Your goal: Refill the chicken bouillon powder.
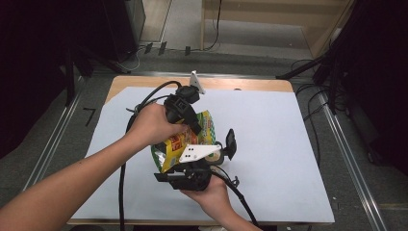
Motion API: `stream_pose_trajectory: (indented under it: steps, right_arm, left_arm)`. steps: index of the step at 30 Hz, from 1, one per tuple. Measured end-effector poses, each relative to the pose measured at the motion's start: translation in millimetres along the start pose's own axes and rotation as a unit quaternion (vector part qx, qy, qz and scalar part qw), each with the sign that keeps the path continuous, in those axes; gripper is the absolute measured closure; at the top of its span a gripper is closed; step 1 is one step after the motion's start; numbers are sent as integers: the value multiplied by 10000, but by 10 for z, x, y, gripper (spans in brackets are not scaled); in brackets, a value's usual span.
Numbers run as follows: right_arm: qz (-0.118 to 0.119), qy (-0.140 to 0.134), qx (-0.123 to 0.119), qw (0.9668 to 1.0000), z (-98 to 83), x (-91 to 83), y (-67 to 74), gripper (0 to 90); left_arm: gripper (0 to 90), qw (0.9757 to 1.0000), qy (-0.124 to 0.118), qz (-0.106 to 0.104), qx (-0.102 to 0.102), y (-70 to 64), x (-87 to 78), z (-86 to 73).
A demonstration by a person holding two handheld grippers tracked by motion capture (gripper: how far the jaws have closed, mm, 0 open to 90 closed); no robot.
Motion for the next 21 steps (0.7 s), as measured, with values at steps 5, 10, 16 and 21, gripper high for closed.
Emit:
stream_pose_trajectory:
  steps: [5, 10, 16, 21]
  right_arm:
    - [21, 12, -5, 10000, 4, 5, -7, 729]
    - [15, 1, -25, 10000, 9, -3, -13, 730]
    - [7, 22, -40, 10000, 7, -3, -22, 730]
    - [-24, 10, -35, 10000, 3, -6, -32, 730]
  left_arm:
    - [858, 10000, 46, 29, -47, -3, 20, 8]
    - [856, 10000, 5, 30, -46, -5, 17, 16]
    - [855, 10000, -30, 42, -26, 4, 16, 14]
    - [854, 10000, -70, -3, -25, -6, 25, 26]
Point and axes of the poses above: each handheld gripper's, and its own axes: x roughly forward along the jaws, z roughly out of its top, y roughly to its left, the point moved 3 cm from there along x, roughly forward along the jaws, and after that the axes turned 13 degrees about z, right-handed, at the moved point
